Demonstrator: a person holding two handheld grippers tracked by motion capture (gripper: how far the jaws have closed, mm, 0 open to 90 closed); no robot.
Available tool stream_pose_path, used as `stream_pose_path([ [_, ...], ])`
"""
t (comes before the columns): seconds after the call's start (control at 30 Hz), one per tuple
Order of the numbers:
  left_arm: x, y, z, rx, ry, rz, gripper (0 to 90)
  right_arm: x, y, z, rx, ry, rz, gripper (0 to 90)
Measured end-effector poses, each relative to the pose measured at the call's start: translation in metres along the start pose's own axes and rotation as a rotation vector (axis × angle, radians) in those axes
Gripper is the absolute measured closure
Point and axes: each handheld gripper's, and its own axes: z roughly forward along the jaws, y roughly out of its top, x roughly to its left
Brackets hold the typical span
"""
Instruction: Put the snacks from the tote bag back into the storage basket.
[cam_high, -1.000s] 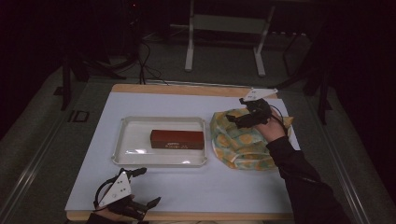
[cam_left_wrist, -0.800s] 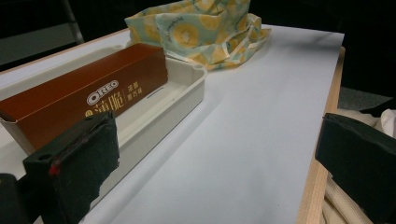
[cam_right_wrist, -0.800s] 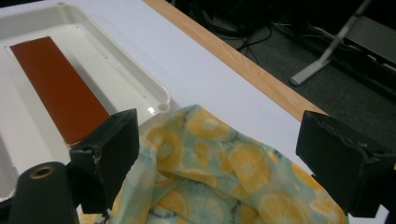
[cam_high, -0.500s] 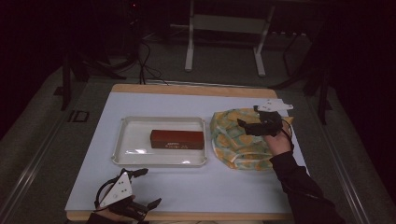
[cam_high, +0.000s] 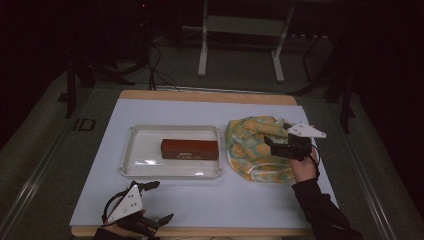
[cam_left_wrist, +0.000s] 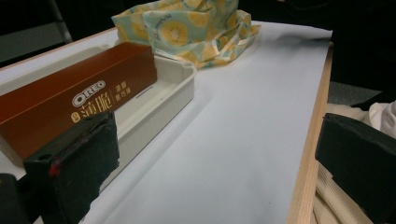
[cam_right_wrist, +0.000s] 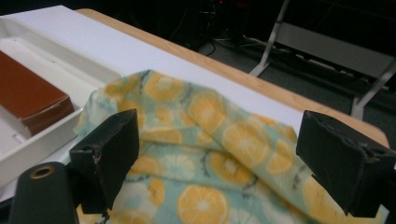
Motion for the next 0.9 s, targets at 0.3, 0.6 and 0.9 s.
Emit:
stream_pose_path([
  [0.3, -0.001, -0.001, 0.002, 0.014, -0.009, 0.001, 0.0, 0.000, -0.028, -0.011, 0.007, -0.027, 0.035, 13.5],
  [0.6, -0.001, 0.000, 0.000, 0.003, 0.011, 0.002, 0.0, 0.001, -0.050, -0.030, -0.016, -0.089, 0.046, 11.7],
  [0.9, -0.001, 0.001, -0.001, 0.000, 0.024, 0.003, 0.0, 0.003, -0.060, -0.042, -0.009, -0.070, 0.035, 11.7],
])
